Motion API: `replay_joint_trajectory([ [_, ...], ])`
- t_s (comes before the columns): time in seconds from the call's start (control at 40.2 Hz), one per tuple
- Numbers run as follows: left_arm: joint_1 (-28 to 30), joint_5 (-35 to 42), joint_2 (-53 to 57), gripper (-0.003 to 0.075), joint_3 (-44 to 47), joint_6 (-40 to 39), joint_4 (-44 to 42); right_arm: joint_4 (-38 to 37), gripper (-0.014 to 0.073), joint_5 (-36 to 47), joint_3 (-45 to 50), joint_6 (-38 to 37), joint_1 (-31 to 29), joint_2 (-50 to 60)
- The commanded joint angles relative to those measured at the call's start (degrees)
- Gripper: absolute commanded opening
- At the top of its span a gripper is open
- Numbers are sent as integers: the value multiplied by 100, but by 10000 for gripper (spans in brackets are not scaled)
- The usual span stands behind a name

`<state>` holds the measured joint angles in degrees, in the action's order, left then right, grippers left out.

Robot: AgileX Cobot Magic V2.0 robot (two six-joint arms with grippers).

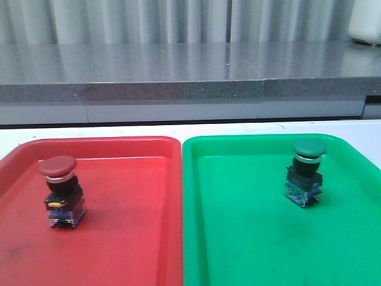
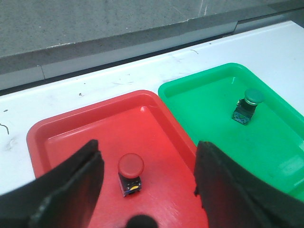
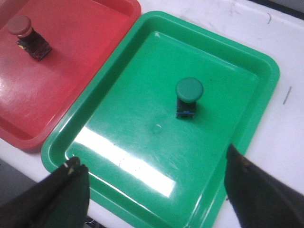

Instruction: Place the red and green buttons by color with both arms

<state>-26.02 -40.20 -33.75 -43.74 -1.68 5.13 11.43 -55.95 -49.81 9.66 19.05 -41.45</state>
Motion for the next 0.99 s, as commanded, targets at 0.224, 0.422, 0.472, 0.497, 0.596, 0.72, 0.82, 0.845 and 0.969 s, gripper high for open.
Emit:
replay_joint_trajectory([
  [0.224,-48,389,-13,419,-151,-20,29,-272,600,-83,-125,-266,11,596],
  [0.422,-48,458,-13,419,-151,-20,29,-195,600,-135,-125,-266,11,596],
  [0.472,-48,497,-13,419,-151,-20,29,-195,600,-135,-125,-266,11,596],
  [0.497,-48,510,-13,419,-151,-20,29,-195,600,-135,-125,-266,11,596],
  [0.596,-48,562,-13,419,-151,-20,29,-196,584,-135,-125,-266,11,596],
  [0.72,-48,562,-13,419,-151,-20,29,-196,451,-135,-125,-266,11,596],
  [0.82,-48,540,-13,419,-151,-20,29,-196,288,-135,-125,-266,11,596],
  [0.845,-48,539,-13,418,-151,-20,29,-196,240,-135,-125,-266,11,596],
  [0.969,-48,539,-13,316,-151,-20,-178,-196,50,-135,-125,-266,11,596],
])
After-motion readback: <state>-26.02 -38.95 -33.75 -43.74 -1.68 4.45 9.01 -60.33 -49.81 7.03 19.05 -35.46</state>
